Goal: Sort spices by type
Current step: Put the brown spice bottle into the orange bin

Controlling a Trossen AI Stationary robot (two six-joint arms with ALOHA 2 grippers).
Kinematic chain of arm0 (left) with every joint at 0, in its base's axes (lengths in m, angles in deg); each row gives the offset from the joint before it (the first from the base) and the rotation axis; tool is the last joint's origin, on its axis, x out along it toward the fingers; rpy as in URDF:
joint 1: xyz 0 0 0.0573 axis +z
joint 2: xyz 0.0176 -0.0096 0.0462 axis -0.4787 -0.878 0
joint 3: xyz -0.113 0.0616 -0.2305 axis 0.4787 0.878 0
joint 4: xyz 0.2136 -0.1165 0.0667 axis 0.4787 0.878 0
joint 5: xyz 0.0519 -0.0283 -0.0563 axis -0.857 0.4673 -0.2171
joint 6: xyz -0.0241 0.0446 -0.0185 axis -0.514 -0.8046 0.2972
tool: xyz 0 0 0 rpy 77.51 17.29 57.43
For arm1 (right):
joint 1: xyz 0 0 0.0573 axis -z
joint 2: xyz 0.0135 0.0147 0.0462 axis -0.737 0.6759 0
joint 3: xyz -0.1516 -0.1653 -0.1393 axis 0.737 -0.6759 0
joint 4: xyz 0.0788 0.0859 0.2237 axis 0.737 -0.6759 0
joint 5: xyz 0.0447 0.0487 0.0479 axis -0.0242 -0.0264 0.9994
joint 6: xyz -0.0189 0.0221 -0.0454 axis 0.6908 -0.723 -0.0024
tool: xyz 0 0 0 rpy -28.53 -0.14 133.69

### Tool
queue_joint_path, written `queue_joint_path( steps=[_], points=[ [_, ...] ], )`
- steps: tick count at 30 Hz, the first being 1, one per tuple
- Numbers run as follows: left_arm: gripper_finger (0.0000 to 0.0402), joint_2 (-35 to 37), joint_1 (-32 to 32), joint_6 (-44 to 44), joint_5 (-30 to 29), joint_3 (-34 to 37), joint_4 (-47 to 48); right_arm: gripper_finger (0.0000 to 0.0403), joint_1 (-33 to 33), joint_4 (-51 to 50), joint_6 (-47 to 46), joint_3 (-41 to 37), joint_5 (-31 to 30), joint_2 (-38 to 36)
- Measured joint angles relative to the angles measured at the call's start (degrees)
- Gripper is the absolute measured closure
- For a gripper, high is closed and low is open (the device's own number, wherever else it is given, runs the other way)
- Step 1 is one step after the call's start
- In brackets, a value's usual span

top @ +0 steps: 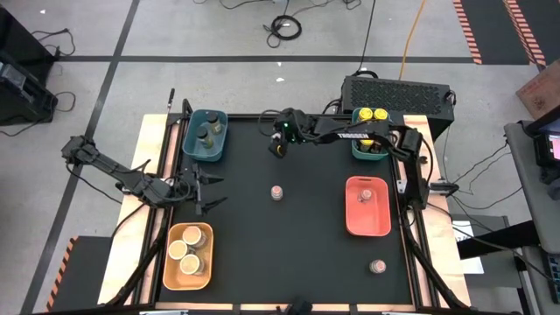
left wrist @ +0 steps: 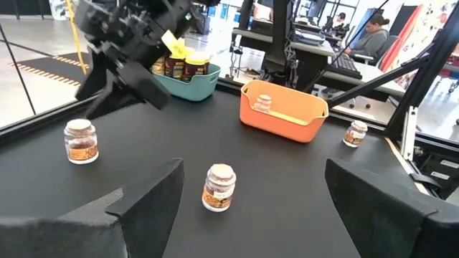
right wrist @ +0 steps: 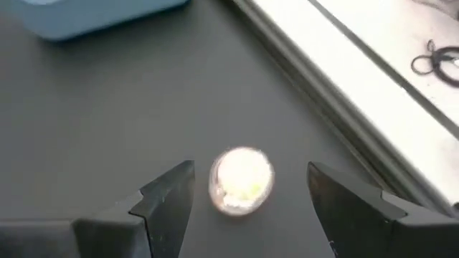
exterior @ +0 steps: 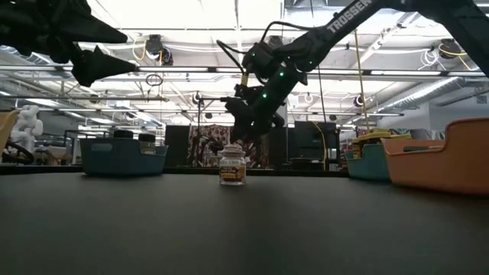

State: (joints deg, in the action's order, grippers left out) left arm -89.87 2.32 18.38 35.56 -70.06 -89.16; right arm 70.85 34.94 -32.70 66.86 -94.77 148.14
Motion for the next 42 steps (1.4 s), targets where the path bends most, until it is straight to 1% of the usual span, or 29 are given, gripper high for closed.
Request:
queue_joint_path(
  steps=[3,8,12,15,17,22,25,27,30,31,32,35,37,42],
  points=[
    [0.0061,0.0,0.0,0.1,0.0,0.0,-0.2,0.014,0.4,1.3,0.0,0.0,0.2,0.0],
    [0.0061,0.0,0.0,3.6,0.6,0.0,-0.6,0.014,1.2,1.7,0.5,0.0,6.6,0.0],
    [0.0061,0.0,0.0,6.0,0.6,0.0,-0.6,0.014,2.0,2.6,1.7,0.0,7.4,0.9],
    [0.0061,0.0,0.0,5.9,0.6,0.0,-0.7,0.014,2.2,3.8,2.9,0.0,7.6,1.6],
    [0.0061,0.0,0.0,5.4,0.6,0.0,-1.5,0.014,2.2,3.0,3.7,0.0,9.1,1.8],
    [0.0061,0.0,0.0,2.2,0.6,0.0,-1.5,0.014,2.1,3.8,4.7,0.0,10.4,1.8],
    [0.0061,0.0,0.0,-1.1,0.4,0.0,-2.4,0.014,2.2,3.8,4.4,0.0,10.4,1.8],
    [0.0061,0.0,0.2,-4.2,-1.0,0.0,-4.6,0.014,2.2,4.3,4.3,0.0,10.4,2.3],
    [0.0061,0.1,1.9,-10.0,-1.4,0.0,-8.1,0.014,2.1,3.9,3.0,-0.1,10.3,3.3],
    [0.0061,0.2,2.7,-12.0,-1.3,0.0,-9.1,0.014,2.1,5.1,2.5,0.0,10.1,3.8],
    [0.0061,0.6,3.7,-13.8,-1.2,-0.1,-9.5,0.014,2.1,5.8,1.8,0.0,10.2,4.2],
    [0.0061,0.8,7.3,-19.9,-2.1,-1.0,-12.0,0.014,2.1,5.4,1.3,0.0,8.0,4.3],
    [0.0061,1.0,10.3,-26.3,-2.9,-1.5,-14.7,0.014,2.1,5.8,1.3,0.0,7.5,4.3],
    [0.0061,1.0,18.0,-42.2,-2.7,-2.3,-28.1,0.014,2.0,6.8,3.7,0.0,7.4,4.4]
  ],
)
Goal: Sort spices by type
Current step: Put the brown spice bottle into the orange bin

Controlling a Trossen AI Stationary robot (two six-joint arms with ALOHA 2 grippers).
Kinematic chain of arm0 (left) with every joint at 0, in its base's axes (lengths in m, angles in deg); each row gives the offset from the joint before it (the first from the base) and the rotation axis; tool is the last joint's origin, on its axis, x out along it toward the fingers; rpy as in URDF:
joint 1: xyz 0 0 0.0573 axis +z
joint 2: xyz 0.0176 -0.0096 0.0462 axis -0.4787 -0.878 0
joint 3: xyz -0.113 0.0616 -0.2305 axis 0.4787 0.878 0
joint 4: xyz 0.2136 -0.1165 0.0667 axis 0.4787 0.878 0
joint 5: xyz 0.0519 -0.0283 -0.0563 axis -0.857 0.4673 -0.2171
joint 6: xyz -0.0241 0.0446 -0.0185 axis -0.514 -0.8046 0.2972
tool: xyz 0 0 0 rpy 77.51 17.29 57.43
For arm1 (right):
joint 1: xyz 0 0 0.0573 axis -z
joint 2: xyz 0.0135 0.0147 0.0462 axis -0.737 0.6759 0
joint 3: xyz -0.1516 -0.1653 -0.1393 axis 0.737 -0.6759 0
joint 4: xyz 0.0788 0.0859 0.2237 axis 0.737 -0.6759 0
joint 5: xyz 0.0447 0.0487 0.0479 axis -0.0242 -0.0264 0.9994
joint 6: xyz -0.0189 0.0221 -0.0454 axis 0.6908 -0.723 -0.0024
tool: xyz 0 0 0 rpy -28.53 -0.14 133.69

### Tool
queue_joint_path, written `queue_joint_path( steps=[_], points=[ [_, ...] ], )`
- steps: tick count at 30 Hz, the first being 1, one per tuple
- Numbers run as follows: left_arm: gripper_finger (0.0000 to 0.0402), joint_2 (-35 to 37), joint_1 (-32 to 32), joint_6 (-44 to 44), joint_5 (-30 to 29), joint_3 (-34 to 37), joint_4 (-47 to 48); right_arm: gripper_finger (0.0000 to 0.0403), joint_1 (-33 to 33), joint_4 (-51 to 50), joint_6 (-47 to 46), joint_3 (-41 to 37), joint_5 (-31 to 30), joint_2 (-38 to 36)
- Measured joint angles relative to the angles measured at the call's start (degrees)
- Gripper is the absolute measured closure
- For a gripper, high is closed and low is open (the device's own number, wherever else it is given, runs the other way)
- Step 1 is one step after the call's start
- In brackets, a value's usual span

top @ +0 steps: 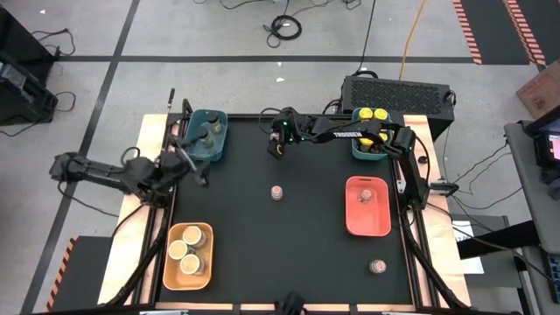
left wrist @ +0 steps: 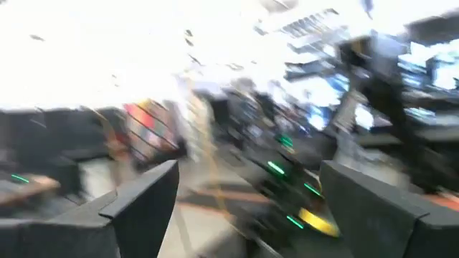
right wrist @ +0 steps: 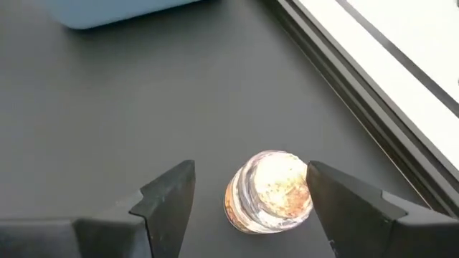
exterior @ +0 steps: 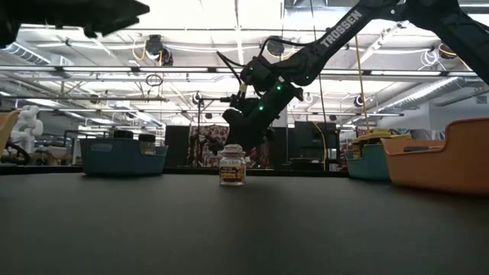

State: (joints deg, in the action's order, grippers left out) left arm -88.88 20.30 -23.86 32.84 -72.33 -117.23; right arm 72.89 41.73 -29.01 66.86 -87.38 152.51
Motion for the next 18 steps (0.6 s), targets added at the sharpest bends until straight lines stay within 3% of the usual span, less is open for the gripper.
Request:
queue_joint_path(
  steps=[5,9,15,18],
  points=[
    [0.0061,0.0,7.2,-11.8,0.4,0.0,-13.0,0.014,-0.1,-0.3,2.2,-0.1,4.3,-2.0],
    [0.0061,0.0,13.5,-18.6,2.1,0.0,-21.2,0.014,-0.1,0.0,5.1,0.0,4.0,-3.9],
    [0.0061,-0.7,22.5,-20.8,5.2,0.0,-20.7,0.014,0.7,0.1,10.1,0.0,4.2,-3.2],
    [0.0061,-2.3,27.4,-17.1,6.1,0.0,-18.7,0.014,1.4,-0.2,12.7,-0.1,4.3,-2.7]
  ],
)
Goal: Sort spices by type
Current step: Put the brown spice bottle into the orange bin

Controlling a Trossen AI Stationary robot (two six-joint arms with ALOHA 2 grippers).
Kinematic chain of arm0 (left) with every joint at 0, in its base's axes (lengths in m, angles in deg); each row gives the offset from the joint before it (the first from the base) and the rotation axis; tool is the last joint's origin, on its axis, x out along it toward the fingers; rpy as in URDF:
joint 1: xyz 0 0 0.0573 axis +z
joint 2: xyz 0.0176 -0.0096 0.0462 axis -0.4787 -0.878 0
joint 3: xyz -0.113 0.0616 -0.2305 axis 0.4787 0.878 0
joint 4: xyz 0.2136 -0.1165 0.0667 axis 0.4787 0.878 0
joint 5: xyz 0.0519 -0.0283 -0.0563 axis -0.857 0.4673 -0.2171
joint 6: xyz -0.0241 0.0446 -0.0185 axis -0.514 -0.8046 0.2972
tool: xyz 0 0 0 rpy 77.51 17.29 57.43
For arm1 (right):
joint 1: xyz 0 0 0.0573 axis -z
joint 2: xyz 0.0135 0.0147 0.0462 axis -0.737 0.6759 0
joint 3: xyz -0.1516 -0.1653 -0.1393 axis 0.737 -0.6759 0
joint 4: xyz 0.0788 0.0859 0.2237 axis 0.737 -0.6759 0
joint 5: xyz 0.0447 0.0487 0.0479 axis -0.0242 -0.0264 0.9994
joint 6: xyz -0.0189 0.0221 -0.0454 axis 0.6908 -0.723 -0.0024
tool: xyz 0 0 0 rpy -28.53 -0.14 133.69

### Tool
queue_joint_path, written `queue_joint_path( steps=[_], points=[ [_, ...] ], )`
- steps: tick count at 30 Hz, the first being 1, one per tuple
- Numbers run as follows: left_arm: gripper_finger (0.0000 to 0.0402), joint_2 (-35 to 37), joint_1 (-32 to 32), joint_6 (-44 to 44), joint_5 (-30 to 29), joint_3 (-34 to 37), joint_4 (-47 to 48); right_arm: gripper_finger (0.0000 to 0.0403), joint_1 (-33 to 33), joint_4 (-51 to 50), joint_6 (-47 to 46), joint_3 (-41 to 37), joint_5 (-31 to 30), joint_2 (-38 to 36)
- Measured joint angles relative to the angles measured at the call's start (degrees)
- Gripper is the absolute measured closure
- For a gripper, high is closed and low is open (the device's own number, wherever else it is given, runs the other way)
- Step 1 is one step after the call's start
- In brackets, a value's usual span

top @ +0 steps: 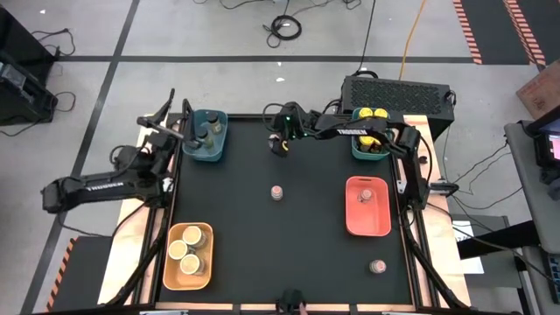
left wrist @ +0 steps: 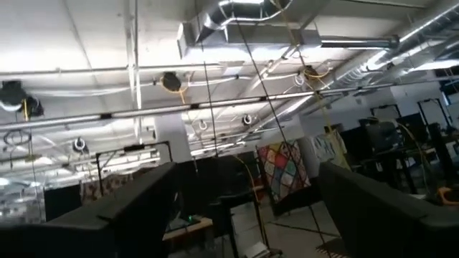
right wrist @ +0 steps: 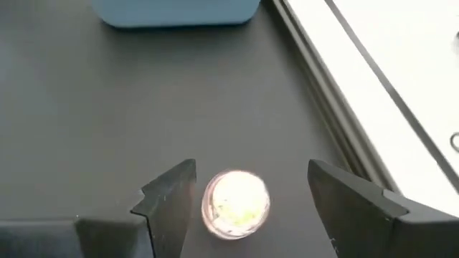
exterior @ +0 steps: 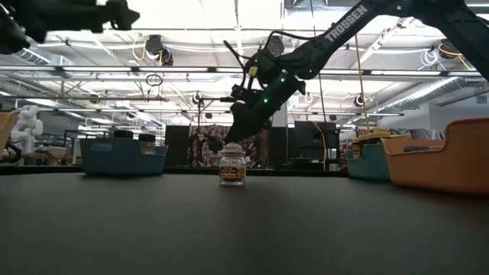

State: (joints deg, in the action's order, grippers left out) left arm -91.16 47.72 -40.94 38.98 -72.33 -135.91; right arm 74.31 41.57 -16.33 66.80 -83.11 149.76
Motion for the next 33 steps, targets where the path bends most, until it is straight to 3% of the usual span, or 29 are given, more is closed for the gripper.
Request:
queue_joint_path(
  steps=[3,5,7,9,17,23,30,33],
  points=[
    [0.0061,-3.1,6.3,7.3,4.4,0.0,0.6,0.014,0.9,0.5,1.2,0.0,0.7,-0.1],
    [0.0061,-5.6,10.7,13.8,8.3,0.0,1.4,0.014,2.0,0.3,1.2,0.0,4.6,-0.1],
    [0.0061,-8.2,14.9,21.5,13.6,-0.6,3.8,0.014,3.0,0.4,0.5,0.0,9.8,0.2],
    [0.0061,-10.9,18.4,27.9,20.3,-1.7,7.1,0.014,3.3,0.4,-0.7,0.0,10.9,0.5],
    [0.0061,-23.7,22.5,43.0,43.2,-5.9,19.2,0.014,2.5,-0.9,0.3,0.0,9.9,1.4],
    [0.0061,-29.1,21.2,45.7,44.3,-6.7,26.3,0.014,1.6,-1.5,1.3,0.0,7.4,1.5],
    [0.0061,-31.5,17.6,42.6,43.9,-6.7,24.7,0.014,1.6,0.4,-0.7,0.0,6.9,4.4],
    [0.0061,-32.2,16.5,41.2,43.8,-6.7,23.9,0.014,1.5,1.2,-1.1,0.0,3.8,4.7]
  ],
)
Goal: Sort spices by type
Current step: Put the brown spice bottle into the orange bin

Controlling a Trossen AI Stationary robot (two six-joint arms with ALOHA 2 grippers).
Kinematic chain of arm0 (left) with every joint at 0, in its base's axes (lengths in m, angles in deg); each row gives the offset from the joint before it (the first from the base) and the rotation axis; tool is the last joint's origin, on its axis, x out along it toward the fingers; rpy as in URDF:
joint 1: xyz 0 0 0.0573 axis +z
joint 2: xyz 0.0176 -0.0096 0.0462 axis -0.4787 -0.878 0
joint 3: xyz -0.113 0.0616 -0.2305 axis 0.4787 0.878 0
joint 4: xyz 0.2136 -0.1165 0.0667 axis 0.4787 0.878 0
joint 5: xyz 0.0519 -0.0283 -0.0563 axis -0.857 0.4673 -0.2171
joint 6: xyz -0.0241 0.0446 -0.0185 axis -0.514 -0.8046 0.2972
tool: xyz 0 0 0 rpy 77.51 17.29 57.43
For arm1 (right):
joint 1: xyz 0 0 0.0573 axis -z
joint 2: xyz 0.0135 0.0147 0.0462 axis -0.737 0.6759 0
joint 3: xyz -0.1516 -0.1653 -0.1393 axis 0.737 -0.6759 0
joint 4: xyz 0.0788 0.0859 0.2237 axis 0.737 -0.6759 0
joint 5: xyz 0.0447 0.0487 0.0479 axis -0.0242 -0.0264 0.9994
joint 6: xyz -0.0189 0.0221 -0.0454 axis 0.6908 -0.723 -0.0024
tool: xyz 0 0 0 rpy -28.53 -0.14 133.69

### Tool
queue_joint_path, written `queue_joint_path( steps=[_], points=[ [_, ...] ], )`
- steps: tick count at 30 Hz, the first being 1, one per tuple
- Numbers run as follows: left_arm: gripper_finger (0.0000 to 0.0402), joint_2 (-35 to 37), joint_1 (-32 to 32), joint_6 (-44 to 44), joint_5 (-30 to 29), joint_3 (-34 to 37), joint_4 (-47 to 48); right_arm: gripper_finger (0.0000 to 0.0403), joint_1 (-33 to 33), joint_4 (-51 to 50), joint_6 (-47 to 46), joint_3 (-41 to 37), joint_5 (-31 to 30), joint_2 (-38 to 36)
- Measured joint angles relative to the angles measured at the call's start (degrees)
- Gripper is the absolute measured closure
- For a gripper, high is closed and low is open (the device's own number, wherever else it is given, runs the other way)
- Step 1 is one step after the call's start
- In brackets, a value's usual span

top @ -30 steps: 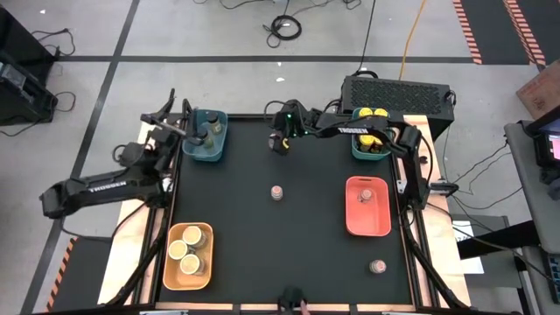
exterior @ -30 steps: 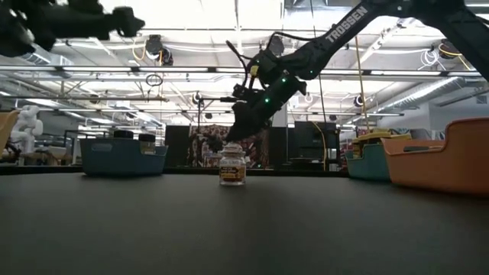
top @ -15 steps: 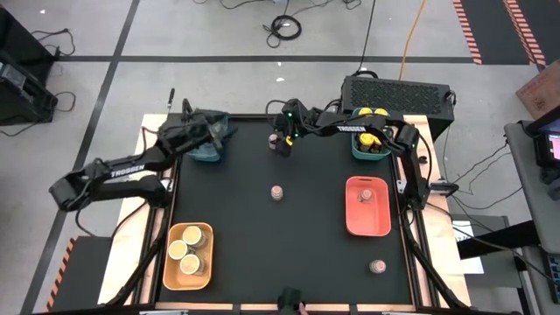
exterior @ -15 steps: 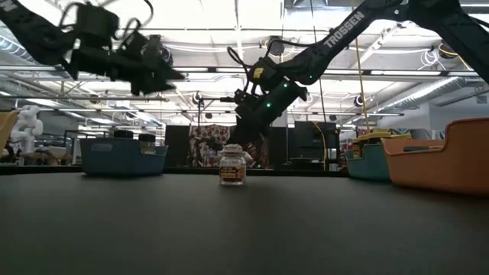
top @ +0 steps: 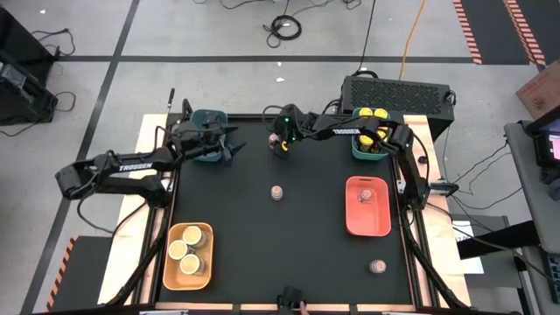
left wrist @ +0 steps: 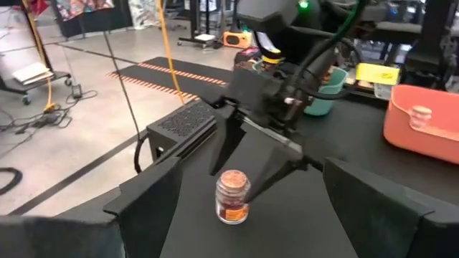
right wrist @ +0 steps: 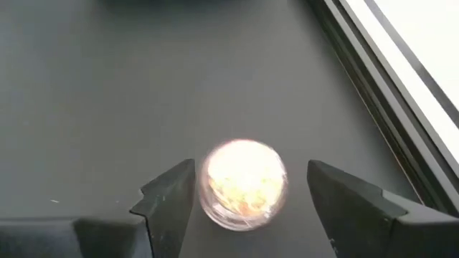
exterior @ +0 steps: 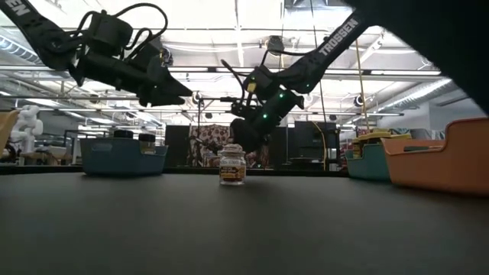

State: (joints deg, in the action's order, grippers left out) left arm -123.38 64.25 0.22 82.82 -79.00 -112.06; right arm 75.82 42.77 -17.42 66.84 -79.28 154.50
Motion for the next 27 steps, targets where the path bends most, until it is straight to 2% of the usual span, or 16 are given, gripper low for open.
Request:
queue_joint_path(
  steps=[13,16,24,27],
  points=[
    [0.0061,-0.4,-1.2,-2.4,-0.1,0.0,-0.8,0.0145,0.0,-0.5,-5.2,0.0,-1.0,0.1],
    [0.0061,-0.4,-1.2,-2.4,-0.1,0.0,-0.8,0.0165,-0.1,-1.1,-5.5,0.0,-1.0,0.1],
    [0.0061,-0.4,-1.2,-2.4,-0.1,0.0,-0.8,0.0255,-0.2,-1.0,-5.1,0.0,-3.5,0.0],
    [0.0061,-0.3,-1.2,-2.4,-0.1,0.0,-0.8,0.0262,-0.2,-2.8,-4.0,-0.1,-3.6,-1.7]
  ],
)
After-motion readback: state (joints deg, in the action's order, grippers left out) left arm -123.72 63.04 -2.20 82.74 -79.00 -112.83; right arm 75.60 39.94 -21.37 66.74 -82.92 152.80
